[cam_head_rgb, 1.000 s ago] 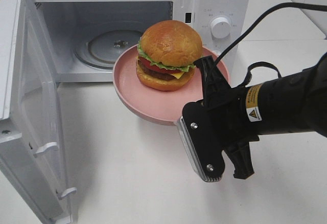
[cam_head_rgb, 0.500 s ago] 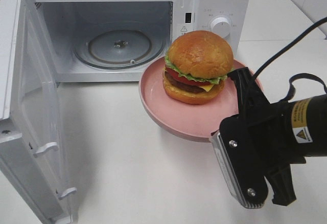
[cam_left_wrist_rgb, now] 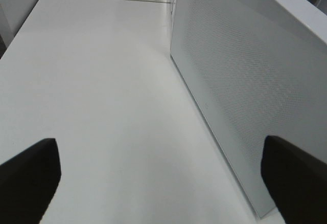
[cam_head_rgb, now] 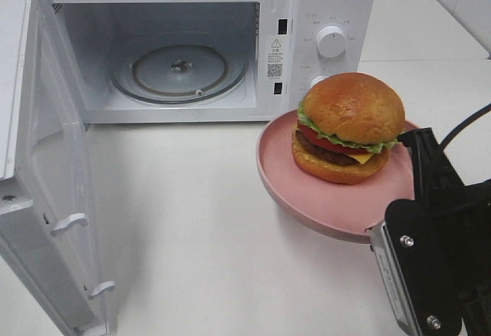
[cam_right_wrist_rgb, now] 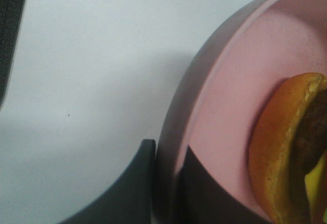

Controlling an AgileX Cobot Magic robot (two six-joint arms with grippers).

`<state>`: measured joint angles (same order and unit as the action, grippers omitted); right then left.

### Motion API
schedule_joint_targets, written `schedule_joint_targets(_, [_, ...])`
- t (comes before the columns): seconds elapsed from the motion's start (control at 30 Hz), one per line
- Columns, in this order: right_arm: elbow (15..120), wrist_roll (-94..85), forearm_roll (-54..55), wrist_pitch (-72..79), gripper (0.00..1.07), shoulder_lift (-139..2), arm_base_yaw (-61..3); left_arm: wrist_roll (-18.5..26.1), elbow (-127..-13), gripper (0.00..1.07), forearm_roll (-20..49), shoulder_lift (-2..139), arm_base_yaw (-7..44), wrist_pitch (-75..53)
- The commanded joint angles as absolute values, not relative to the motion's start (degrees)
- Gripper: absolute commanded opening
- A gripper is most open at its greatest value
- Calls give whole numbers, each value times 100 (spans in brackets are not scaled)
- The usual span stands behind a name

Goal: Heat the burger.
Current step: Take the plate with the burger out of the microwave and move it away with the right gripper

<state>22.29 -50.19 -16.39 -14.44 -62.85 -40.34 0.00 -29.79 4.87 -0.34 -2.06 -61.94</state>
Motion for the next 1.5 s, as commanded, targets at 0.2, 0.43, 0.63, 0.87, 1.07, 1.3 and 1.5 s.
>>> schedule_joint_targets(0.2, [2280, -3300, -2704, -2143, 0, -5827, -4022, 0, -2968, 100, 487, -52, -218, -6131])
schedule_joint_targets(0.43, [2280, -2412, -3111, -2538, 0, -5689, -4022, 0, -2968, 100, 487, -52, -218, -6131])
schedule_joint_targets(0.63, [2280, -1272, -3730, -2836, 0, -5689, -4022, 0, -2968, 100, 487, -52, -218, -6131])
schedule_joint_targets(0.87, [2212, -430, -4383, -3163, 0, -5689, -4022, 0, -2968, 100, 487, -52, -218, -6131])
schedule_joint_targets(1.07, [2074, 355, -4727, -3289, 0, -5689, -4022, 0, -2968, 100, 487, -52, -218, -6131])
schedule_joint_targets(1.3, [2074, 1037, -5019, -3890, 0, -5689, -4022, 0, -2968, 100, 487, -52, -218, -6131])
schedule_joint_targets(1.5, [2074, 2011, -5300, -4349, 0, -5942, -4022, 0, -2968, 100, 487, -52, -218, -6131])
